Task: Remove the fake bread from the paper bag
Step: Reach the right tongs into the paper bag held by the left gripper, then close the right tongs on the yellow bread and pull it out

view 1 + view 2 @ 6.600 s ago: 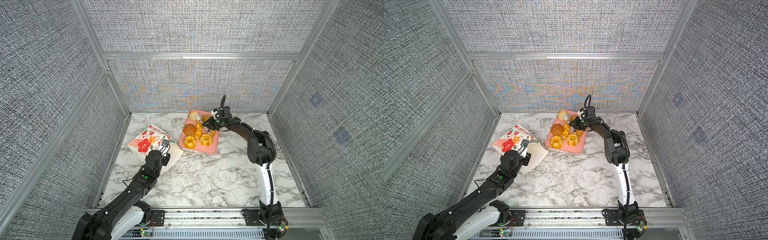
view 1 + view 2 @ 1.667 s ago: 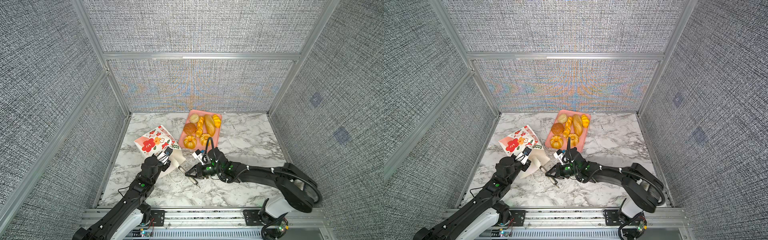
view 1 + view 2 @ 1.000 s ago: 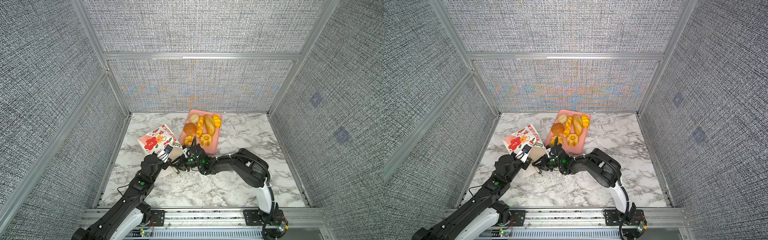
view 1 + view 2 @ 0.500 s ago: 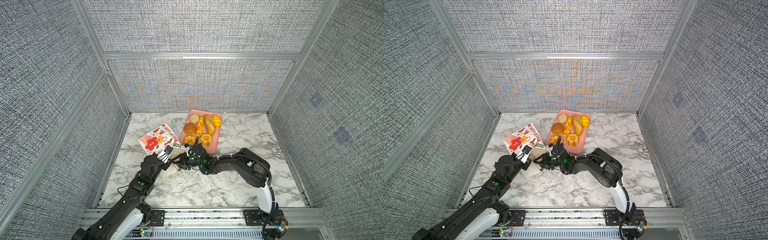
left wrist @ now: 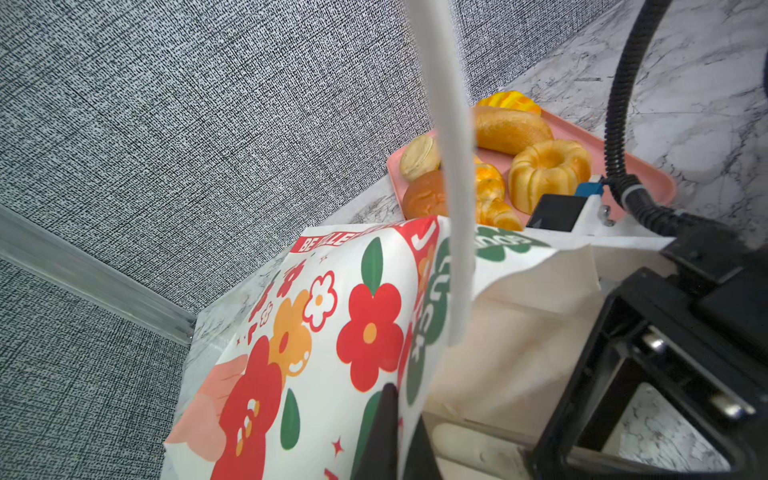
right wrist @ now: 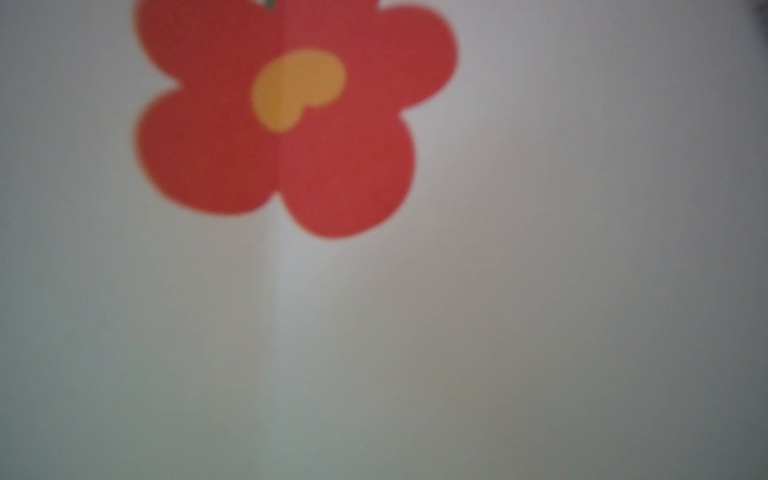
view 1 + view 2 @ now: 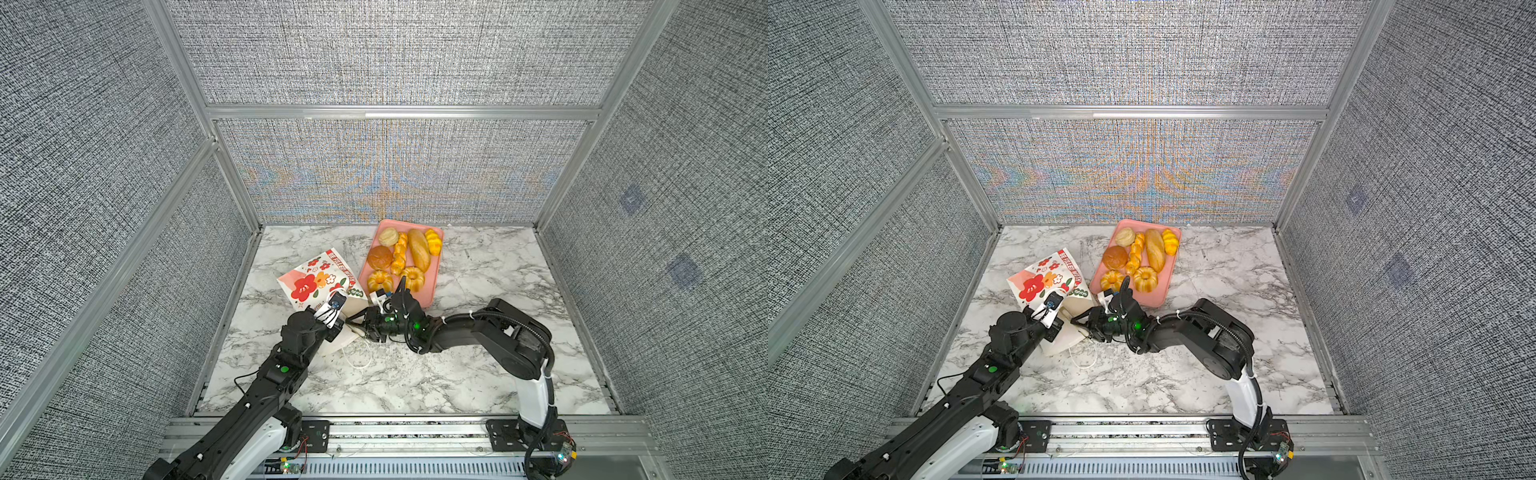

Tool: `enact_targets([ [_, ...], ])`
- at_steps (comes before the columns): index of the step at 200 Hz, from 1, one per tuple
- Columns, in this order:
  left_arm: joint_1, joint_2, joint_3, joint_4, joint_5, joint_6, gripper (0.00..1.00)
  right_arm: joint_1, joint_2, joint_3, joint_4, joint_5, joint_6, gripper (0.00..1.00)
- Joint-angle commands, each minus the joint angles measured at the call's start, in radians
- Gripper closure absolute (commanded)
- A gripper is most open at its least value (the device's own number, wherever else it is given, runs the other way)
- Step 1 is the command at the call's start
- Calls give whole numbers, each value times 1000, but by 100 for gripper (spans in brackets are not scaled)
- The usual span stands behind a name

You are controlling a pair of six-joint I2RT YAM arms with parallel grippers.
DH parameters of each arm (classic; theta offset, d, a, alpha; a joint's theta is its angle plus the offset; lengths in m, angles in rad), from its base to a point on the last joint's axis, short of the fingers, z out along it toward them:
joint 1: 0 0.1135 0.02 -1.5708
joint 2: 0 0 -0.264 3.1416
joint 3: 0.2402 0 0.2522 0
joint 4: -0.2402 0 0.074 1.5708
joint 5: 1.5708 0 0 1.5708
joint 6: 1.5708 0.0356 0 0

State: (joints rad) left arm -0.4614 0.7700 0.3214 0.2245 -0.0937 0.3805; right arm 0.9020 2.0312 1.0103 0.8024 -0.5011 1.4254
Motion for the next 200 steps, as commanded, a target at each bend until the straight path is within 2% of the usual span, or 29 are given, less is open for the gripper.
enact_targets([
  [1,1,2,-4,18,16,-15,100,0,22,30,29,16,13,52],
  [84,2,20,-13,30,54,-12,100,-3,163,178,95,64,64,53],
  [142,3,23,-19,42,60,-18,100,-27,280,282,153,0,55,53],
  [159,1,25,-24,49,61,-27,100,-35,315,307,162,-15,49,59],
  [183,1,35,-18,55,50,-50,100,-43,319,292,192,-33,50,77],
  [200,2,46,-10,58,19,-78,100,-41,273,245,186,-39,29,86],
])
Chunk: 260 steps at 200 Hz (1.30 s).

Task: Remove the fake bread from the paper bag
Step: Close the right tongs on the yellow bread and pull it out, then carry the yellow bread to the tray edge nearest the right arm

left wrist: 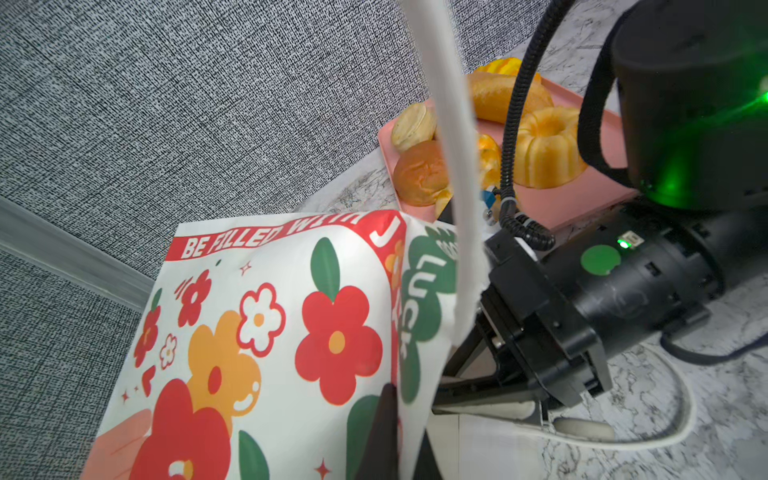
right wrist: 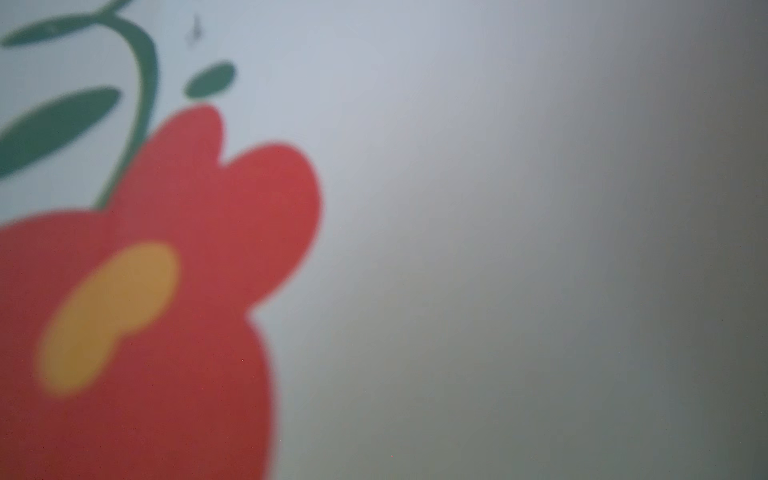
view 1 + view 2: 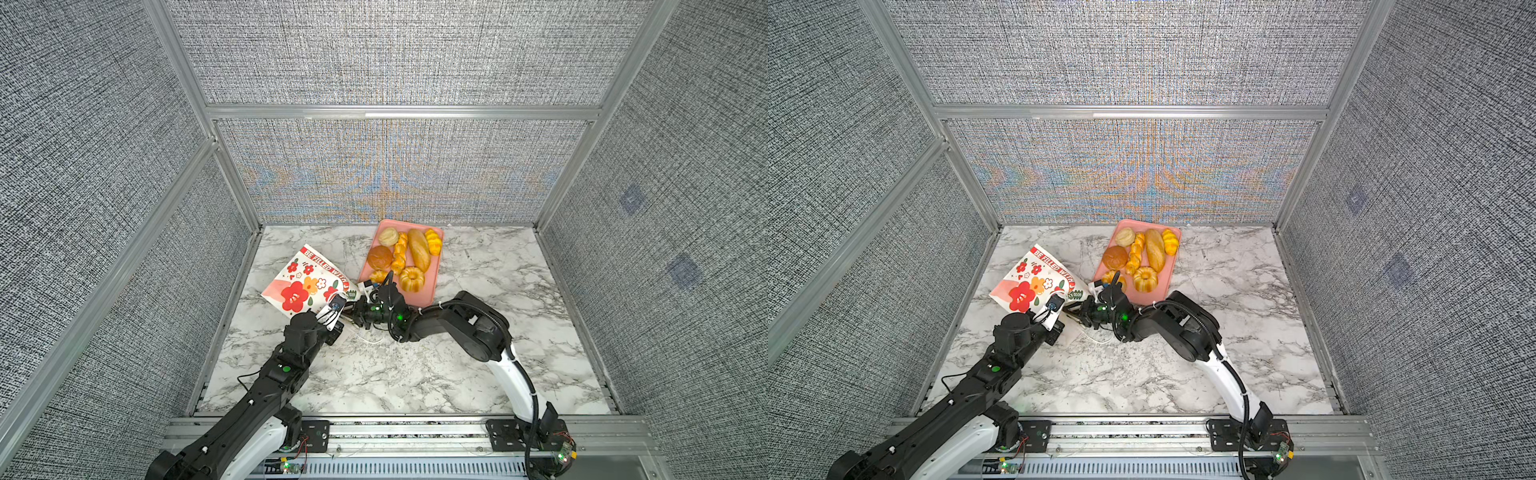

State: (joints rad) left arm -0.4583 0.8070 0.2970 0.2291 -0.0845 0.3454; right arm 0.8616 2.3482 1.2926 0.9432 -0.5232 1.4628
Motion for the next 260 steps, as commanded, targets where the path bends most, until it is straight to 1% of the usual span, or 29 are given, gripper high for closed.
enact_targets([
  [1,-1,10,15,53,8,-45,100,-1,-48,-41,43,-17,-10,86],
  [16,-1,23,27,52,-28,-65,100,0,-115,-105,-1,-9,-56,93],
  [38,-1,37,39,57,-83,-93,100,3,-205,-204,-37,13,-103,100],
  [63,-1,49,50,59,-115,-111,100,7,-300,-301,-64,27,-144,100],
  [95,-1,49,62,50,-146,-132,100,10,-406,-360,-134,34,-198,100],
  [98,-2,49,64,50,-149,-133,100,11,-415,-392,-140,35,-202,100],
  [118,-1,50,67,49,-163,-147,100,13,-481,-442,-166,55,-225,100],
  [158,0,79,98,24,-211,-183,100,-1,-691,-527,-340,64,-328,100],
  [174,-2,91,119,21,-209,-196,100,-25,-820,-563,-465,61,-389,100],
  [185,-1,100,134,21,-212,-205,100,-47,-919,-577,-584,65,-431,100],
  [191,0,106,144,18,-215,-210,100,-59,-968,-580,-655,65,-482,100],
  [214,-1,136,181,2,-224,-211,100,-110,-1153,-571,-888,33,-573,100],
  [240,0,164,207,-17,-249,-215,100,-174,-1331,-518,-1154,17,-681,100],
  [250,0,169,211,-22,-255,-217,100,-217,-1390,-488,-1252,0,-727,100],
  [260,0,172,211,-24,-259,-222,100,-279,-1428,-445,-1355,-24,-798,100],
])
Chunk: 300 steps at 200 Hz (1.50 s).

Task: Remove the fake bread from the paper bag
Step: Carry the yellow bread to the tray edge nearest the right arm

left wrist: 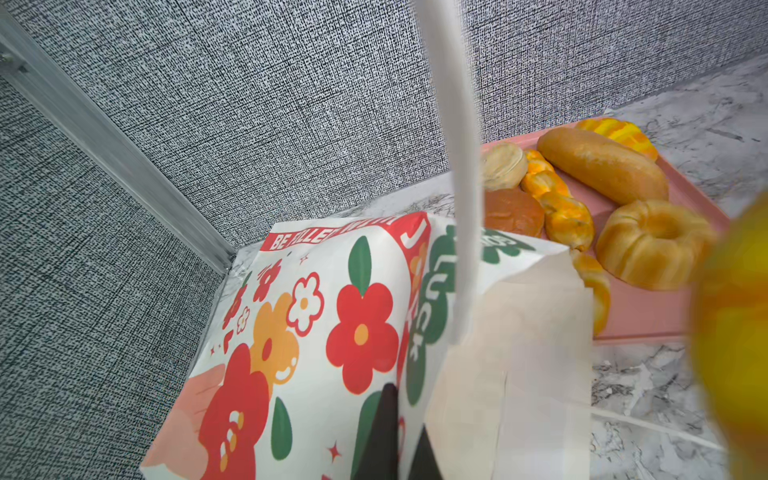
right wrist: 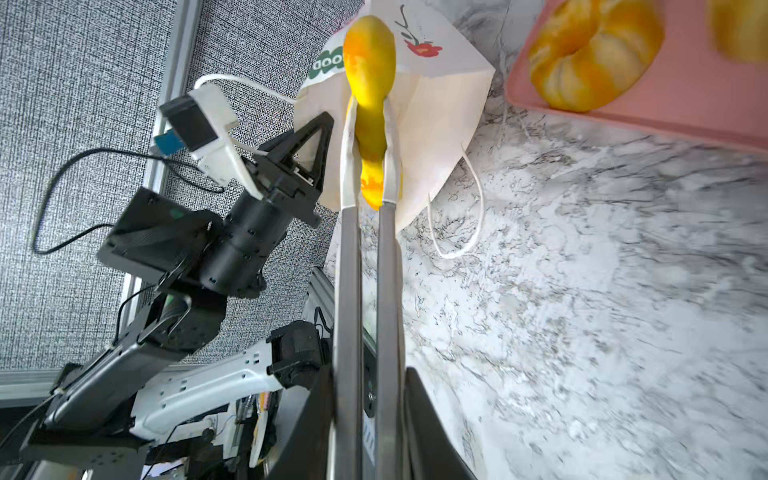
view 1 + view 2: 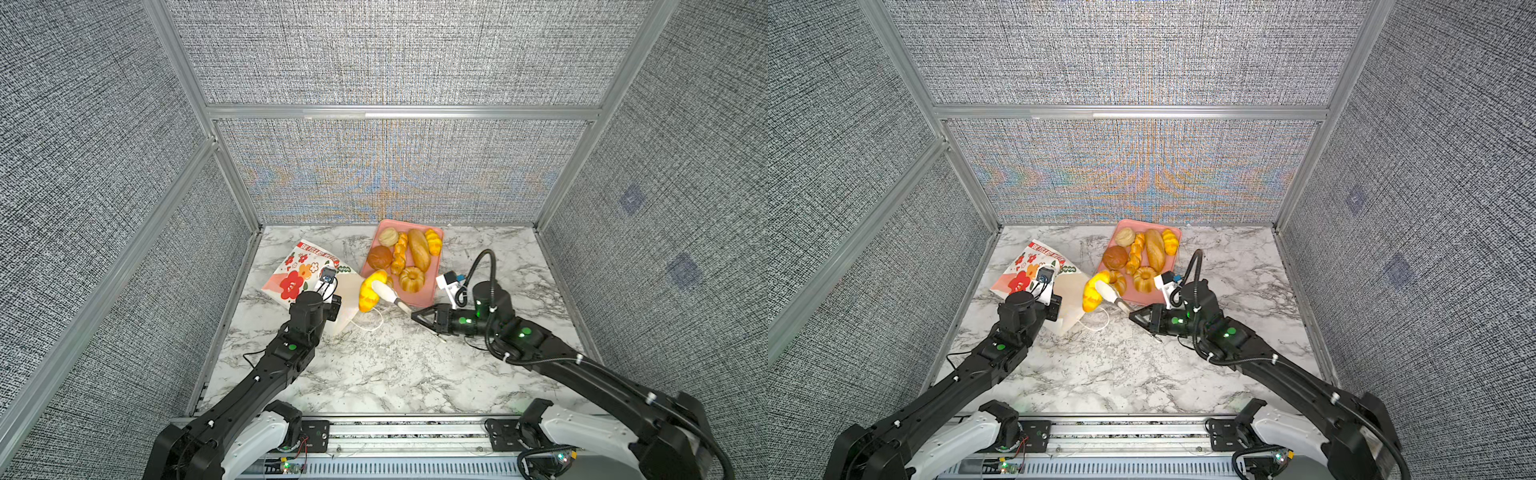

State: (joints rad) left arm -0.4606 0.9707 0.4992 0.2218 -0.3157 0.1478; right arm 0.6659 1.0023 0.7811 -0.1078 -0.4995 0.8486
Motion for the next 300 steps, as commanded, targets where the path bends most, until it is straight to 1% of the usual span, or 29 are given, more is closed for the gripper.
enact_targets([
  [1,3,8,8,-17,-28,-25,100,-89,-83,74,-315,-49,-192,100],
  [10,3,7,5,-17,-28,-31,100,-145,-88,131,-427,-54,-284,100],
  [23,2,2,-3,-12,-19,-41,100,-220,-51,238,-582,-40,-417,100],
  [32,3,-3,-8,-8,-14,-48,100,-263,-14,286,-645,-45,-502,100],
  [47,3,-13,-14,-11,-5,-57,100,-331,57,343,-712,-75,-598,100],
  [77,2,-54,-28,-28,15,-44,100,-485,195,380,-748,-194,-695,100],
  [98,2,-85,-44,-37,29,-30,100,-547,280,398,-767,-251,-745,100],
  [112,3,-99,-56,-41,27,-27,100,-567,326,402,-759,-259,-756,100],
  [134,2,-109,-77,-36,30,-34,100,-580,390,418,-727,-265,-741,100],
  [144,2,-110,-84,-33,32,-40,100,-581,410,416,-700,-247,-723,100],
  [185,3,-110,-96,-25,40,-42,100,-587,513,401,-584,-267,-655,100],
  [215,2,-119,-96,-39,41,-25,100,-600,544,398,-553,-258,-640,100],
  [257,2,-128,-106,-41,42,-21,100,-646,594,377,-509,-315,-629,100],
  [300,3,-133,-111,-45,43,-17,100,-653,644,336,-434,-378,-600,100],
])
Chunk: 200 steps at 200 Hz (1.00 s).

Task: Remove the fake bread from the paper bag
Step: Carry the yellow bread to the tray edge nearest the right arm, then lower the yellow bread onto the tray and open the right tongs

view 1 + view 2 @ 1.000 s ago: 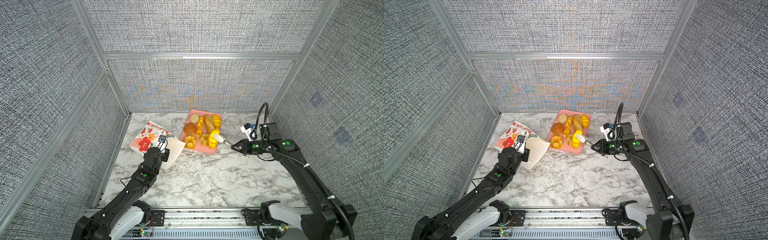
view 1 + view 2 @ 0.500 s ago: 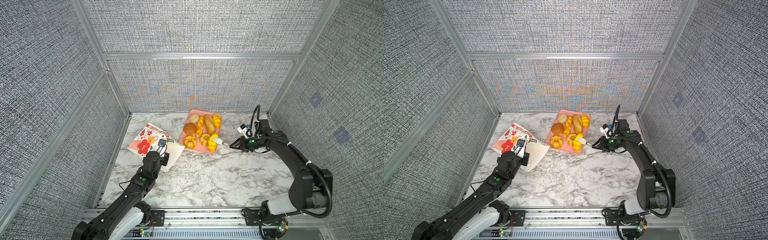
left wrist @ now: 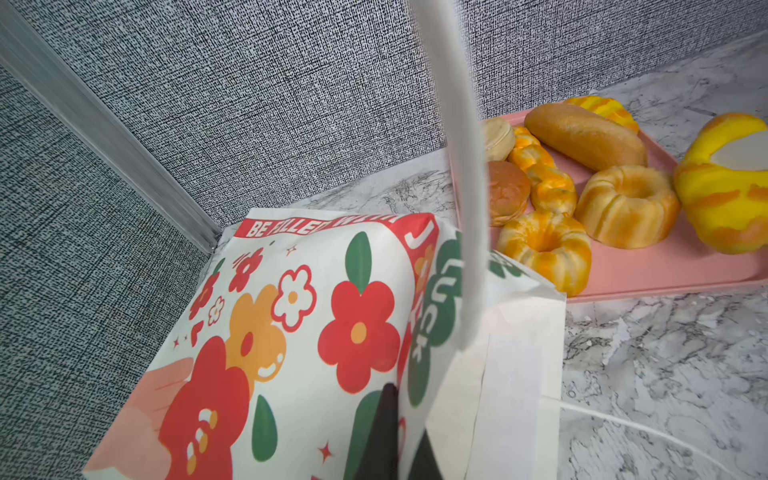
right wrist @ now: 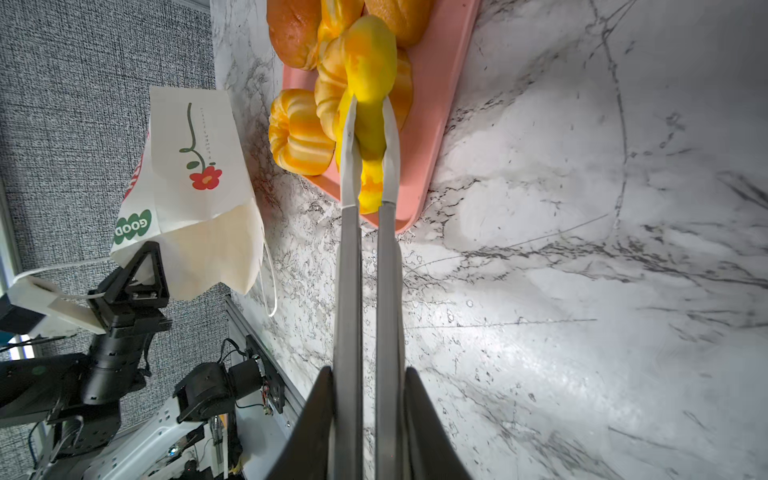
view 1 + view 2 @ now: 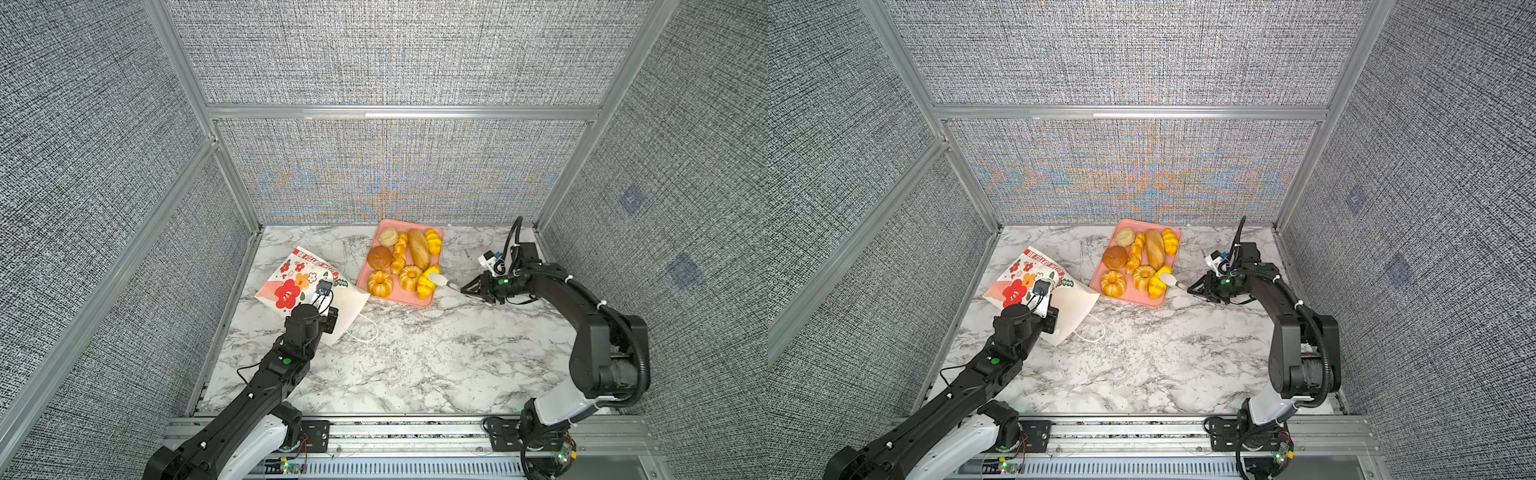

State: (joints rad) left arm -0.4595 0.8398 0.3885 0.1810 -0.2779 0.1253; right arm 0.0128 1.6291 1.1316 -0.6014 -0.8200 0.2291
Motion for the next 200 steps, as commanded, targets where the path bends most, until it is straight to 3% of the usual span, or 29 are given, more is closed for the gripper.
enact_targets([
  [1,2,-2,0,-4,4,5,100,0,18,-15,61,-60,19,100],
  [97,1,-21,-11,-21,0,0,100,-22,-10,-46,25,-157,-58,100],
  [160,2,-22,-14,-18,4,-4,100,-34,-53,-61,4,-165,-68,100],
  [200,2,-25,-17,-20,1,0,100,-42,-36,-47,-46,-111,-114,100],
])
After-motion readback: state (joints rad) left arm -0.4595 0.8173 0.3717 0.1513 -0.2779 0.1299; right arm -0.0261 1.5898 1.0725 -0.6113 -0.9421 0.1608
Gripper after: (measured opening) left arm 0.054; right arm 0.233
